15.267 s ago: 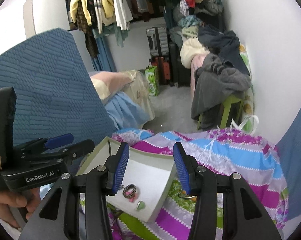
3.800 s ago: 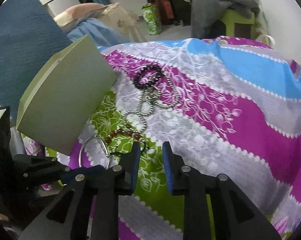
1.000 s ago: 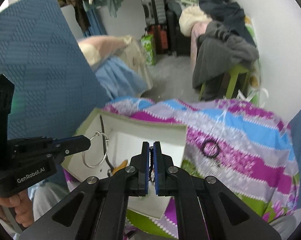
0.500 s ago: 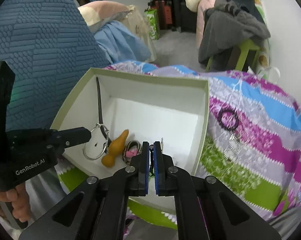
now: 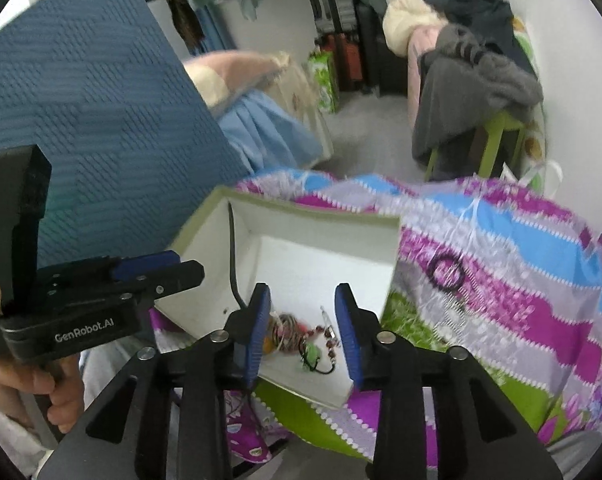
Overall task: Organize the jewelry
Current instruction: 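Withdraw both tools toward the black coiled bracelet and silver chain, then grasp the black coiled bracelet with the right tool while the left tool grasps the silver bead chain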
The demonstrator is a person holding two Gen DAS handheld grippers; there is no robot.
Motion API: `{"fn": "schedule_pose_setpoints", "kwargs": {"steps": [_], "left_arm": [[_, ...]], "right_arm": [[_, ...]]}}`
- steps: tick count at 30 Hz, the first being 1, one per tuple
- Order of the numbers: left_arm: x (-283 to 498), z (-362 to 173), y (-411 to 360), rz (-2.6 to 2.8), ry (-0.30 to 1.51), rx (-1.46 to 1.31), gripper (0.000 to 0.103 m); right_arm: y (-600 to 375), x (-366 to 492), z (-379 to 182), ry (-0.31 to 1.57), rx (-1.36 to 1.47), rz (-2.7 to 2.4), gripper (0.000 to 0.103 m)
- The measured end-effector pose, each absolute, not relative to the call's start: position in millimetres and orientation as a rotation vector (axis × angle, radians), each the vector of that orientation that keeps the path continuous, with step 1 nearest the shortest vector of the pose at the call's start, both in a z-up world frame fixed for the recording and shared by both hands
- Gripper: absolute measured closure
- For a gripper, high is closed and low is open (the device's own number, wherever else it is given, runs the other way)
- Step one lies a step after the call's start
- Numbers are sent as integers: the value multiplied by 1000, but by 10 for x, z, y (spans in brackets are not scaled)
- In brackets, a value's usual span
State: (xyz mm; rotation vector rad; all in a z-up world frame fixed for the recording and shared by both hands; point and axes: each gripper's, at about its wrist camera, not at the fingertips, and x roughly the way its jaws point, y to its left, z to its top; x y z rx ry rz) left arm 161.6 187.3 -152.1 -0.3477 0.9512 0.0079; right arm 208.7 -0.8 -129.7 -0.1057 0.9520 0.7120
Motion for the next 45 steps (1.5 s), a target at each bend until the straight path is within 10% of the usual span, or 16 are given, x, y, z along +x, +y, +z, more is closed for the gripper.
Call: {"fn": "schedule_pose_setpoints", "kwargs": {"steps": [18,45], "left_arm": [[1531,-1095,1055,-27,750,-405,65],[2111,-2297,66,-30,801,-379,65]], "right_arm": [[-996,2128,-919,779,-112,664,62],[-1345,3335,-2473,940,-78,780,77]]}}
